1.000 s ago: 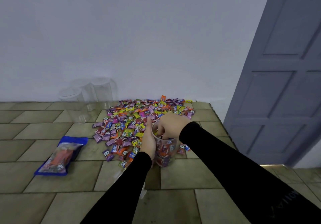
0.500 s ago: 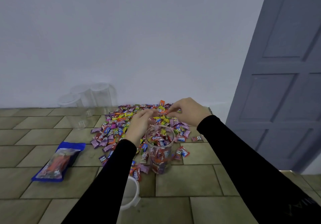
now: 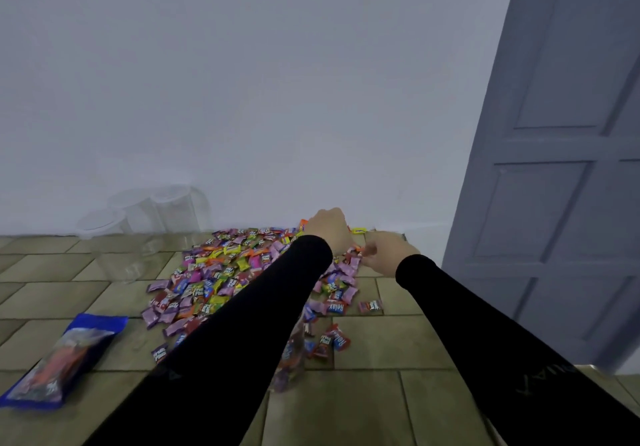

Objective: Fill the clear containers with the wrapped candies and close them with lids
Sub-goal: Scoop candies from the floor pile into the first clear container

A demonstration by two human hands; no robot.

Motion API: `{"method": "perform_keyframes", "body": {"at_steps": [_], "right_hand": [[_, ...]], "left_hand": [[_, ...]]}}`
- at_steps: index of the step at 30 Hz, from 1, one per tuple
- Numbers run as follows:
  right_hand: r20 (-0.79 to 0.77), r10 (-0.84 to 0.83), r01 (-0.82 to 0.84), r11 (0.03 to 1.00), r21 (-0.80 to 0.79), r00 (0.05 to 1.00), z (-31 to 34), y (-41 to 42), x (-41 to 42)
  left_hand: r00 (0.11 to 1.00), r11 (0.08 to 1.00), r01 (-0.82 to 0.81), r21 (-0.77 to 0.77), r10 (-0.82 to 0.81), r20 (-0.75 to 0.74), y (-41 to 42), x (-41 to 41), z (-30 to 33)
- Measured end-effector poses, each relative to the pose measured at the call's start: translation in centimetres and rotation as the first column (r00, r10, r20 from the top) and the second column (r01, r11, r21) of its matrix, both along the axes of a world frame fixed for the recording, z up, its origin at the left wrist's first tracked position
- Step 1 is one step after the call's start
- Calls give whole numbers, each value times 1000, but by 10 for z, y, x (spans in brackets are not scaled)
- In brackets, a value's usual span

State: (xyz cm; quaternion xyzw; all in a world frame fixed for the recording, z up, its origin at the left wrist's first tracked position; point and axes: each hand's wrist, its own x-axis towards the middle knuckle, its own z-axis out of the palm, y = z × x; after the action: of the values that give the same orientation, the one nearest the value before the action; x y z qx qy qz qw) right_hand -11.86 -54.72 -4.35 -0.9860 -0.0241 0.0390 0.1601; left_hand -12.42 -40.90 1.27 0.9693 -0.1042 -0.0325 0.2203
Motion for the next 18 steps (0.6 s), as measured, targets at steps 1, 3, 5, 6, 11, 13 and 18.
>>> {"method": "perform_keyframes", "body": {"at_steps": [1,3,5,6,11,13,18], "right_hand": [[-4,-4,4,1000,9,1000,-3,-5,7],[-16,-2,3,1000,20,1000,-7,-11,18],[-19,-6,7,999,37,1000,-13,-15,33],[-21,-7,8,999,41,1000,-16,-16,41],[0,37,-37,999,-10,999,-27,-15,79],[-6,47,-47,999,4,999,-37,-13,99],[-20,54,-52,995,84,998,-60,-5,143]], "left_hand": [[1000,999,4,45,-5,12,-3,10,-1],[1000,991,31,130,-30,-8,-1,28,-4],[995,973,84,215,-70,-68,2,49,-8],[991,961,108,255,-85,-99,4,60,-10],[975,913,191,362,-133,-180,10,110,-28],[973,904,196,380,-132,-187,11,132,-41],[973,877,203,436,-130,-190,15,173,-70]]}}
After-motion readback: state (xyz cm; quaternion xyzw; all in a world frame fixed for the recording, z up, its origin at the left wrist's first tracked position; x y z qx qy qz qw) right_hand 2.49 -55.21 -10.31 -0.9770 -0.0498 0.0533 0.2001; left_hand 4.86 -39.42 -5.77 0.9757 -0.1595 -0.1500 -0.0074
